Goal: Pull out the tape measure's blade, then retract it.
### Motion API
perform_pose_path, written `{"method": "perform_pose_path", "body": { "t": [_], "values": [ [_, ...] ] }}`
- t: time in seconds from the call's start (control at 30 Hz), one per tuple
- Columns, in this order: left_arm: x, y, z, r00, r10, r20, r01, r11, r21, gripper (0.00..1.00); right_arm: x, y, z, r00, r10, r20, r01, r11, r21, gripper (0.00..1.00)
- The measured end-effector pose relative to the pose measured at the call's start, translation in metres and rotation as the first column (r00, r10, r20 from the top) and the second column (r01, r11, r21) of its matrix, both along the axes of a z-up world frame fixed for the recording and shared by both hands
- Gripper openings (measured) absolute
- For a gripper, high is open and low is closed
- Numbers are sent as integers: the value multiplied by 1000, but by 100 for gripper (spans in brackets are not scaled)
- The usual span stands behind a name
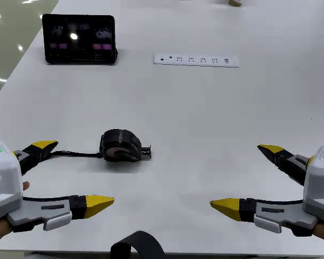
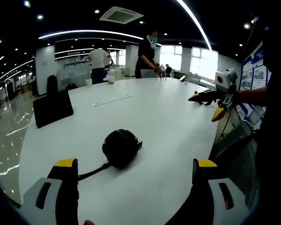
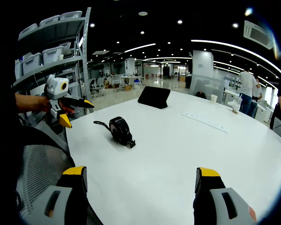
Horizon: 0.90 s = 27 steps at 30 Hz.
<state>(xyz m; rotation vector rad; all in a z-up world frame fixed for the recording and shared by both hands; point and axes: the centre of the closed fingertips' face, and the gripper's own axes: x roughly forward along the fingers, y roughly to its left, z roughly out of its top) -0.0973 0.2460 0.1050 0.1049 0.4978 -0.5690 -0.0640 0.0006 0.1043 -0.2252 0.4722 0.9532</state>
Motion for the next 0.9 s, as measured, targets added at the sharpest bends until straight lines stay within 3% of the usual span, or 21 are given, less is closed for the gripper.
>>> {"method": "perform_pose_path", "body": {
  "t": [0.9],
  "values": [
    [6,1,-10,999,-28,-32,29,999,41,99,9,6,-8,999,47,-15,-48,999,-21,92]
  ]
}}
